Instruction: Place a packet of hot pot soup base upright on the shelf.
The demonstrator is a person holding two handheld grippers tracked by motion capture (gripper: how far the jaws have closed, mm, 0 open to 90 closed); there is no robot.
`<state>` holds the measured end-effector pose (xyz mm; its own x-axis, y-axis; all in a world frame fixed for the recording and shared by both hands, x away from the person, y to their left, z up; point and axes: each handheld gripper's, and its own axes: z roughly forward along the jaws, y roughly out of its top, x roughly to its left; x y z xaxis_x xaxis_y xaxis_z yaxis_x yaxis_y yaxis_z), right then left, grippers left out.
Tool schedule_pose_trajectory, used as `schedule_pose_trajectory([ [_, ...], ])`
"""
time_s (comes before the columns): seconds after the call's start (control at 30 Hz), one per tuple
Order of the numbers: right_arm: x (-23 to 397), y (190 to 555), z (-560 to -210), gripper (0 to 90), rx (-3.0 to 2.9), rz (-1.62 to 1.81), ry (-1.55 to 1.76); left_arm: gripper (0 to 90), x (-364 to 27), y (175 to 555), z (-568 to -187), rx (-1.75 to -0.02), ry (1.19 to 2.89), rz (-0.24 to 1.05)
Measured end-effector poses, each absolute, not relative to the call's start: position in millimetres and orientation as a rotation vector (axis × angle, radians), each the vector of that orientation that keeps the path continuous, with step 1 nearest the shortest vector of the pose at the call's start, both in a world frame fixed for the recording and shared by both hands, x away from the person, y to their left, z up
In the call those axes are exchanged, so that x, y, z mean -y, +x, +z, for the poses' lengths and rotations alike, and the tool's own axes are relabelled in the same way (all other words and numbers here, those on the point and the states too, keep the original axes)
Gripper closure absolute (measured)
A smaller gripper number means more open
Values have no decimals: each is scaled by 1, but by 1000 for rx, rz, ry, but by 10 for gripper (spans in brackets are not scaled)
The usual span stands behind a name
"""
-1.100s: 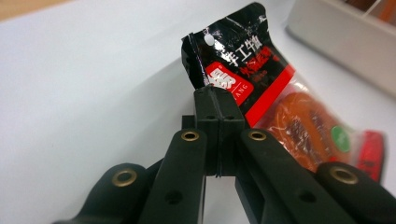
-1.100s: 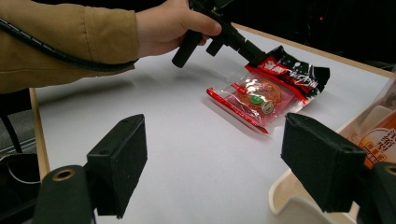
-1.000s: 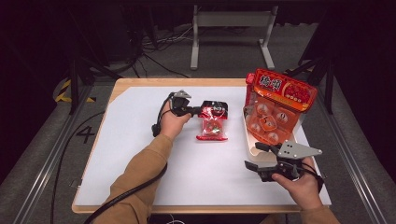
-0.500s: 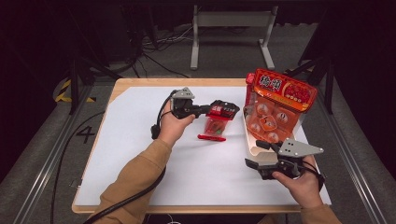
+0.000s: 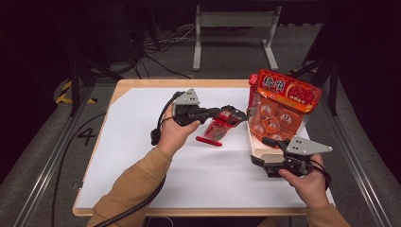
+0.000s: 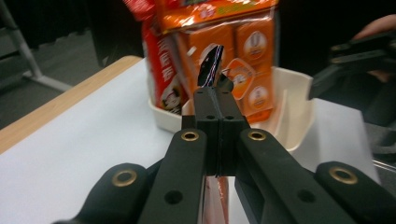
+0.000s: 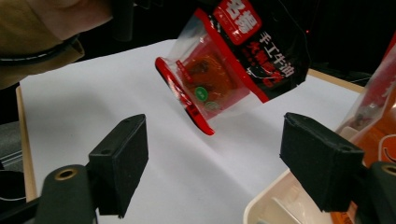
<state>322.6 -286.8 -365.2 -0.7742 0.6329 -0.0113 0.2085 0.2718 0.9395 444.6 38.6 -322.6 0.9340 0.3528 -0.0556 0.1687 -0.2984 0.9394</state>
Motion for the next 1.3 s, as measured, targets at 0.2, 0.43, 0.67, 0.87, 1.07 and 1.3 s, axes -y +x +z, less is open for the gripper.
schedule_pose_trajectory([
  [0.2, 290, 324, -362, 299, -2147, 1497, 791, 900, -33, 430, -313, -329, 1874, 169],
  [0.43, 294, 326, -360, 332, -2115, 1491, 836, 900, -26, 409, -302, -270, 1862, 152],
  [0.67, 298, 327, -358, 438, -2114, 1477, 848, 900, -16, 392, -294, -205, 1844, 116],
  [0.87, 300, 328, -357, 556, -2149, 1501, 852, 900, -10, 386, -288, -172, 1816, 79],
  [1.07, 301, 331, -358, 568, -2151, 1578, 845, 900, -5, 383, -287, -161, 1810, 69],
  [1.3, 305, 327, -354, 744, -2163, 1556, 838, 900, -1, 382, -288, -156, 1797, 60],
])
